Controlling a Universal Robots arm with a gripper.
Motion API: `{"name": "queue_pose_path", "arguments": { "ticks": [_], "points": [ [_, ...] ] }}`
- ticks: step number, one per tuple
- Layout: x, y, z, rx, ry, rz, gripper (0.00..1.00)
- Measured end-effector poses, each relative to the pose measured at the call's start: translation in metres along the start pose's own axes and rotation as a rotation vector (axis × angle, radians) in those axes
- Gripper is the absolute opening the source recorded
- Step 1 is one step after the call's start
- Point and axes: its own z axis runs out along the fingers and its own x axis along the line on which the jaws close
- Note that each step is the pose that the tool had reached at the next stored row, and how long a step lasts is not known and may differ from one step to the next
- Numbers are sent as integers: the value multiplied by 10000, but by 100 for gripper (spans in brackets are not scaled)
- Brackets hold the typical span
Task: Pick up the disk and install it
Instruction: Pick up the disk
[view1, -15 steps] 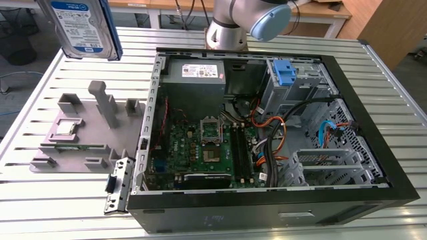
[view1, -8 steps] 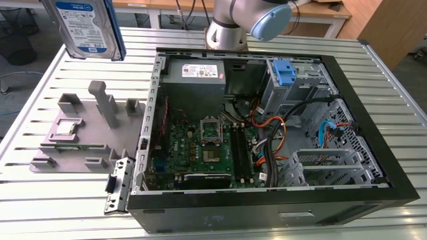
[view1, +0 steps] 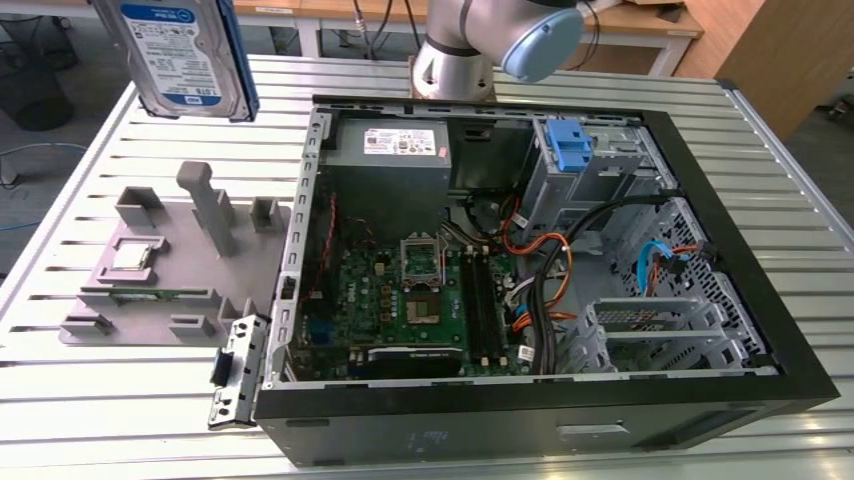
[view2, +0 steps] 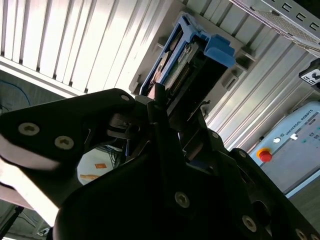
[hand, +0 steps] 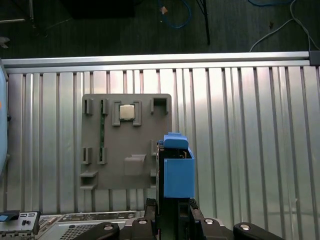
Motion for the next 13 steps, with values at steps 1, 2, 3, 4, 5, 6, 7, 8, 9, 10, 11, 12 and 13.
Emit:
{"name": "queue_pose_path", "arguments": {
  "ticks": [1,2,3,4,5,6,7,8,9,10,11,12,13],
  "points": [
    [0,-1,0,-1,-1,1,35],
    [0,-2,-1,-3,0,1,35],
    [0,-2,-3,-4,0,0,35],
    [0,-3,-8,-4,0,0,35],
    [0,-2,-16,-5,1,0,35],
    [-1,-2,-25,-5,0,0,35],
    [-1,-1,-37,-4,0,0,35],
    [-2,0,-47,-5,0,0,35],
    [-2,0,-55,-5,0,0,35],
    [-2,0,-62,-5,0,0,35],
    [-2,1,-67,-5,0,0,35],
    [-2,1,-70,-5,0,0,35],
    [-3,1,-73,-4,0,0,35]
  ]
}}
